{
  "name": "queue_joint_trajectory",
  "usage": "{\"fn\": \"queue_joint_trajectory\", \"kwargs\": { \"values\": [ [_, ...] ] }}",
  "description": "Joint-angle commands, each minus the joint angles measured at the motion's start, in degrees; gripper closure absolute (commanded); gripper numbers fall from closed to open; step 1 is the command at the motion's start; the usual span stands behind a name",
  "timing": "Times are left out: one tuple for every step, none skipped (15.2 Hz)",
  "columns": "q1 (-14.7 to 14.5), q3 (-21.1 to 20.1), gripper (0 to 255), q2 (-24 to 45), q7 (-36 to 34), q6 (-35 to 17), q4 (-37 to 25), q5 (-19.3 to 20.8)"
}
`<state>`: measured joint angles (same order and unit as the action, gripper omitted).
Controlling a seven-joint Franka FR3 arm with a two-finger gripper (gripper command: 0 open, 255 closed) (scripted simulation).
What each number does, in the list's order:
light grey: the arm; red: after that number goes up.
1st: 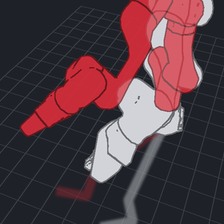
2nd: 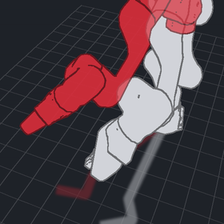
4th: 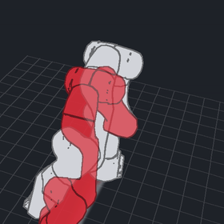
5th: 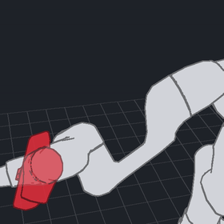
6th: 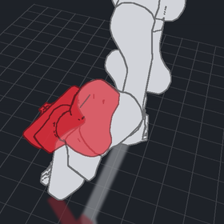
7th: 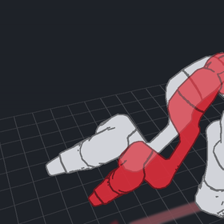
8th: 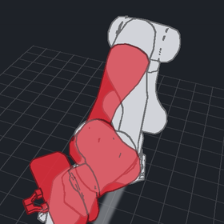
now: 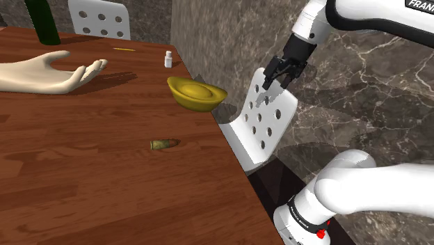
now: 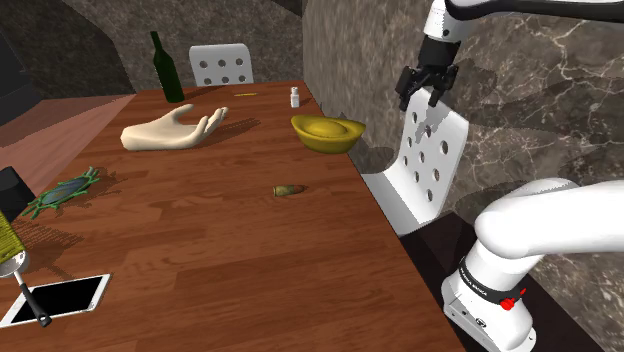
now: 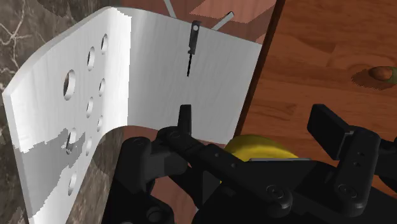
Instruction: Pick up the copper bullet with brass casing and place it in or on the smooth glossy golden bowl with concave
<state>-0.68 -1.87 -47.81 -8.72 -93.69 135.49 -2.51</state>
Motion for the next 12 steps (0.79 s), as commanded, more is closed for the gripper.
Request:
{"fn": "queue_joint_trajectory", "kwargs": {
  "values": [
    [0.0,0.0,0,0.0,0.0,0.0,0.0,0.0],
    [-0.92,-0.01,0,1.79,1.65,-1.51,-0.13,-0.11],
    [-1.85,-0.03,0,3.59,3.29,-2.97,-0.31,-0.22],
    [-2.78,-0.06,0,5.4,4.93,-4.38,-0.55,-0.34],
    [-3.7,-0.12,0,7.22,6.56,-5.74,-0.84,-0.46],
    [-4.6,-0.2,0,9.04,8.19,-7.05,-1.17,-0.6],
    [-5.49,-0.3,0,10.85,9.82,-8.31,-1.55,-0.75],
    [-6.35,-0.44,0,12.66,11.45,-9.52,-1.97,-0.91],
    [-7.21,-0.6,0,14.45,13.07,-10.68,-2.43,-1.08],
    [-8.06,-0.77,0,16.24,14.68,-11.8,-2.92,-1.24],
    [-8.88,-0.99,0,18.0,16.29,-12.86,-3.44,-1.41],
    [-9.72,-1.21,0,19.75,17.88,-13.87,-3.99,-1.56]
  ]
}}
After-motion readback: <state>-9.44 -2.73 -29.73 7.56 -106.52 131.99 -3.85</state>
